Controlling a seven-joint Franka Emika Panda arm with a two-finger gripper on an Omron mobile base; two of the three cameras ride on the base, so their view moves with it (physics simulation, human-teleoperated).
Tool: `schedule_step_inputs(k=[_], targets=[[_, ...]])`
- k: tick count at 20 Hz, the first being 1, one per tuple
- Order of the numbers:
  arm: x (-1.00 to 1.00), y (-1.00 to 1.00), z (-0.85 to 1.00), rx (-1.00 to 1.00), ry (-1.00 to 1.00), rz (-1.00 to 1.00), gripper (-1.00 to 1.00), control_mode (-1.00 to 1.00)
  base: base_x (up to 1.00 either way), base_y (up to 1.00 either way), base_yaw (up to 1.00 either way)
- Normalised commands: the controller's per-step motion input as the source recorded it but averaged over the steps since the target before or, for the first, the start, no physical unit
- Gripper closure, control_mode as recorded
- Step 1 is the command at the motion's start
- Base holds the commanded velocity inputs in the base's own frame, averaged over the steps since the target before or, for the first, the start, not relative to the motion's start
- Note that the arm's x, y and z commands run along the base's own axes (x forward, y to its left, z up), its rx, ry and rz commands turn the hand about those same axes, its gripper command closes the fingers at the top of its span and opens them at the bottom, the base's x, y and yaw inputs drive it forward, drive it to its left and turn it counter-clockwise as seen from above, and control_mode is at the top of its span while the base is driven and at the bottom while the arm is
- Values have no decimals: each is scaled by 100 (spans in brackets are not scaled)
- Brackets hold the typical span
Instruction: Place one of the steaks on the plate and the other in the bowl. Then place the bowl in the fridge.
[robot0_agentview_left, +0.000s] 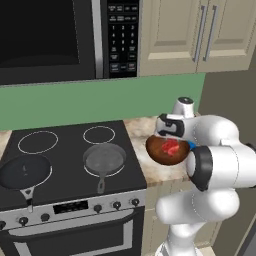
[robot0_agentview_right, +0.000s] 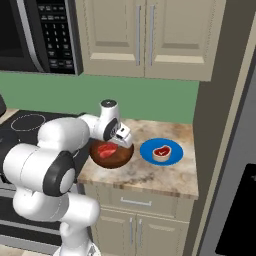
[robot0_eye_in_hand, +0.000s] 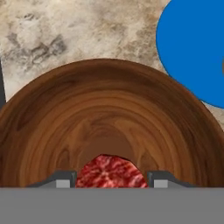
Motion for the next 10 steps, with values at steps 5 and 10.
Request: schedule_step_inputs(k=[5, 10], targets=[[1, 0, -13, -6, 0, 0, 100, -100, 0, 0, 0], [0, 0, -6, -6, 0, 0, 100, -100, 0, 0, 0]])
